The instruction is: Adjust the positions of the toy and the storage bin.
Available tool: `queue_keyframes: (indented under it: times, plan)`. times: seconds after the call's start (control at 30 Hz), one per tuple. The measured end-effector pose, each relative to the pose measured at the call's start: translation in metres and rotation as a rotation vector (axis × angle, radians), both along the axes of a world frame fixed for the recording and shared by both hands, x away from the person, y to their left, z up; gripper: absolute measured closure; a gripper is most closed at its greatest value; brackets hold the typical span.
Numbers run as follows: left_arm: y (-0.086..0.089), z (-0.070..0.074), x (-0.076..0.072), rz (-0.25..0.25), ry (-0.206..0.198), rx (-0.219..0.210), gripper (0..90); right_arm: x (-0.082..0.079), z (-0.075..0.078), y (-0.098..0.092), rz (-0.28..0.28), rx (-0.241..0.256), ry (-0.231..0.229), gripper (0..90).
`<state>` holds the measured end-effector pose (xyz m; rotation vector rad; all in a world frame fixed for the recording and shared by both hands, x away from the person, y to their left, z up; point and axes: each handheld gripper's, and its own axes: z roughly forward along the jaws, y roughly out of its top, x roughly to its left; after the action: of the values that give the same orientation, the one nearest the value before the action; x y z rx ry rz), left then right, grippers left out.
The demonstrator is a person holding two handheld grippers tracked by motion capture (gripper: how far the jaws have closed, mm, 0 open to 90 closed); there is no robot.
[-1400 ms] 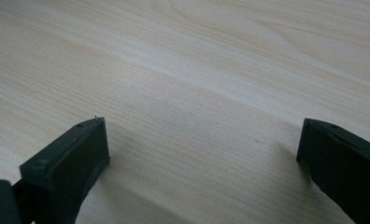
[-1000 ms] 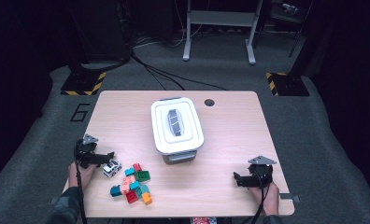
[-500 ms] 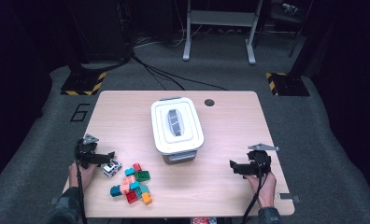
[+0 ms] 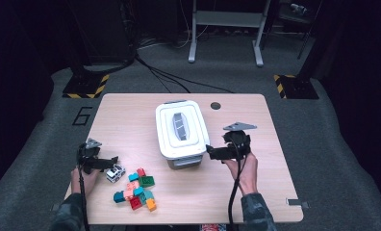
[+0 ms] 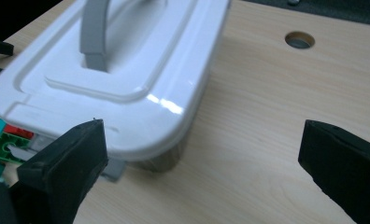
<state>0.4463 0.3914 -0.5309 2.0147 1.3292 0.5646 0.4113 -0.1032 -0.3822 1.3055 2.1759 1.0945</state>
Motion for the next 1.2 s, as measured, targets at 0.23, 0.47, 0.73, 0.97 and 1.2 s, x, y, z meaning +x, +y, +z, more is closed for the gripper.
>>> queue_keyframes:
  times: [0.23, 0.47, 0.73, 0.97, 1.2]
  plan:
    - [0.000, 0.000, 0.000, 0.001, 0.000, 0.000, 0.1, 0.016, 0.011, 0.045, 0.047, -0.029, -0.009, 8.8]
    - [-0.001, -0.001, 0.001, 0.007, -0.014, -0.009, 0.1, 0.034, 0.007, 0.082, 0.051, -0.059, -0.006, 19.2]
    - [-0.001, 0.000, 0.001, 0.004, 0.005, -0.008, 0.1, 0.050, 0.002, 0.107, 0.084, -0.074, -0.023, 34.4]
    - [-0.001, 0.000, 0.001, 0.006, -0.001, -0.004, 0.2, 0.055, -0.001, 0.116, 0.087, -0.112, -0.020, 59.5]
    - [-0.001, -0.001, 0.001, 0.008, -0.009, -0.007, 0.2, 0.047, -0.001, 0.111, 0.076, -0.111, -0.011, 64.6]
